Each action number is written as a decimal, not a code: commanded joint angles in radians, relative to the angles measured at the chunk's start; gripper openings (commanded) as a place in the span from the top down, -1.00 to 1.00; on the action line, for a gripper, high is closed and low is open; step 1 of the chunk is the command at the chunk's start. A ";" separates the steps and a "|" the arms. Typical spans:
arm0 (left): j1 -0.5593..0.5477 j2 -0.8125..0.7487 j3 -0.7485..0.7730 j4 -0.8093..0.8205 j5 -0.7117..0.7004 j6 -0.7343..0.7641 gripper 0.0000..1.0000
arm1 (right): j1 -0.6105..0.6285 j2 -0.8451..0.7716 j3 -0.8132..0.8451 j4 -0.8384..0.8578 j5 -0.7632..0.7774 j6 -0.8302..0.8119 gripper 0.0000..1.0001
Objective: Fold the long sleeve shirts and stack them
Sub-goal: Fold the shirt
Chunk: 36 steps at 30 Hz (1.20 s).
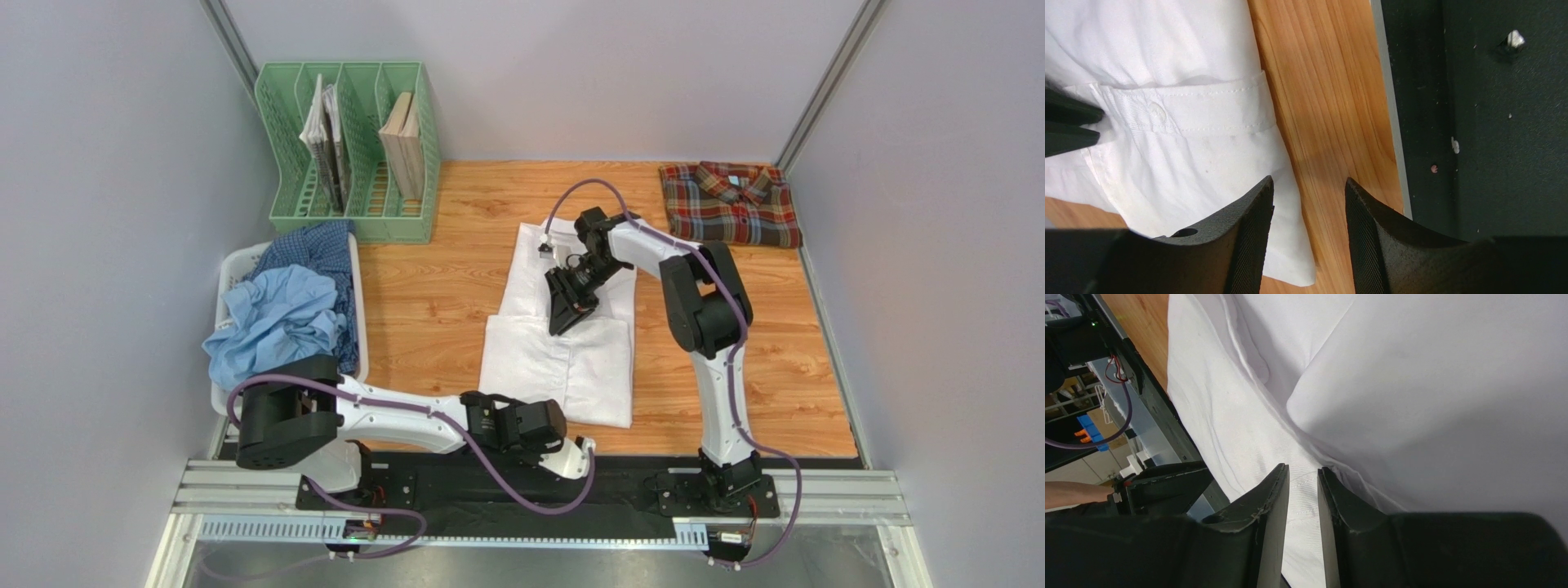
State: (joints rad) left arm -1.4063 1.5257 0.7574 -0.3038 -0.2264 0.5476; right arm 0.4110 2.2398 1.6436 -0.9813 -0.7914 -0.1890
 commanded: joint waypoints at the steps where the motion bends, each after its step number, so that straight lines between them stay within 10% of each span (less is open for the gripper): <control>1: 0.003 -0.050 -0.035 0.066 -0.045 0.055 -0.07 | -0.003 -0.158 -0.047 0.029 0.000 -0.032 0.37; 16: -0.025 0.126 -0.052 0.212 -0.152 0.133 -0.34 | 0.040 0.009 -0.096 0.033 0.142 -0.096 0.48; 22: -0.025 0.192 -0.064 0.293 -0.203 0.147 0.08 | 0.048 0.063 -0.071 0.010 0.161 -0.104 0.50; 26: -0.025 0.160 -0.006 0.217 -0.167 0.114 1.00 | 0.057 0.063 -0.082 -0.002 0.158 -0.121 0.51; 36: -0.023 -0.102 0.301 -0.506 0.412 -0.121 1.00 | 0.155 -0.172 -0.167 -0.066 -0.001 -0.148 0.31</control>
State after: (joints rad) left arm -1.4231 1.5265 0.9398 -0.4660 -0.1520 0.5583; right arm 0.5373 2.1635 1.4570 -1.0630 -0.7982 -0.2672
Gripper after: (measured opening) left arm 0.011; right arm 0.313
